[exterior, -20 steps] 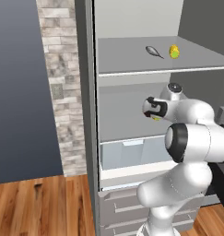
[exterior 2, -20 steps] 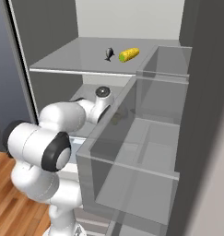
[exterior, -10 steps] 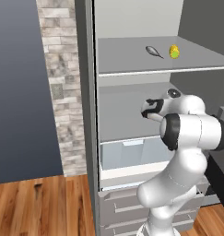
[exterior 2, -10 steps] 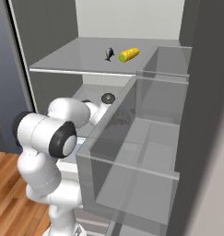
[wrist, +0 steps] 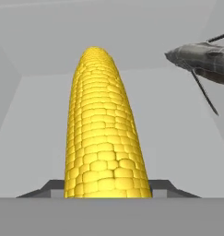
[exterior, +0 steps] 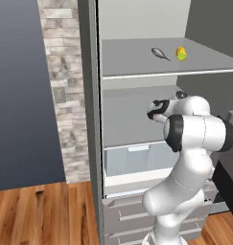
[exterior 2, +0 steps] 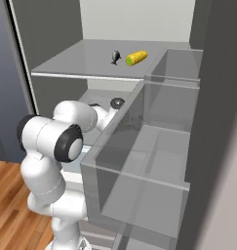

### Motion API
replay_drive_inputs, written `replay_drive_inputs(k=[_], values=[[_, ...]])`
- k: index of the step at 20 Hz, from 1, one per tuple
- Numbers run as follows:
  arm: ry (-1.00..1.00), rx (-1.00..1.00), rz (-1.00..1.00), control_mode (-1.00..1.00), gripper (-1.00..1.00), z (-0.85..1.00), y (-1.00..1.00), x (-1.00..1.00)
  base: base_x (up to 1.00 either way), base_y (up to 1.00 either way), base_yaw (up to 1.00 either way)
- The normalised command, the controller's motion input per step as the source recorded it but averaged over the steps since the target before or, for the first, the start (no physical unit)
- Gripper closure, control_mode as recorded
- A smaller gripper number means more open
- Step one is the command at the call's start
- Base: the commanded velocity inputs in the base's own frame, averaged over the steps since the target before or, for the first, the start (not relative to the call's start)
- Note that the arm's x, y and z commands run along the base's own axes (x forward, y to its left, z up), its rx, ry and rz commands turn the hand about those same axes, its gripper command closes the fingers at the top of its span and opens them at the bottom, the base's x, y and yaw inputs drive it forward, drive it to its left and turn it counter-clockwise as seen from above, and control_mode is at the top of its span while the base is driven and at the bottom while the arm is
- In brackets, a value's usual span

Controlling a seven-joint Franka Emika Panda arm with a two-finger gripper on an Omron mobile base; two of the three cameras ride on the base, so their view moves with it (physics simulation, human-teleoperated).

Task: Place one corn and one fish in each tupperware on the nearby counter, to pack two identical lunches.

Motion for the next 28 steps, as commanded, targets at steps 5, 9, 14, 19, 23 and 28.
replay_drive_inputs(k=[5, 9, 14, 19, 23, 28], values=[[0.1, 0.08, -0.11, -1.0, 1.0, 0.52, 0.0, -0.48, 0.0, 0.0, 0.0], [0.04, 0.07, -0.13, -1.0, 1.0, 0.9, 0.0, -0.98, 0.0, 0.0, 0.0], [0.04, 0.0, -0.09, -1.0, 1.0, 0.93, 0.06, -0.99, 0.0, 0.0, 0.0], [-0.11, 0.0, -0.12, -1.0, 1.0, 0.08, 0.23, -1.0, 0.0, 0.0, 0.0], [-0.37, -0.05, -0.09, -1.0, 1.0, 0.39, 0.13, -1.0, 0.0, 0.0, 0.0], [-0.33, -0.07, -0.01, -1.0, 1.0, 0.8, 0.25, -1.0, 0.0, 0.0, 0.0]])
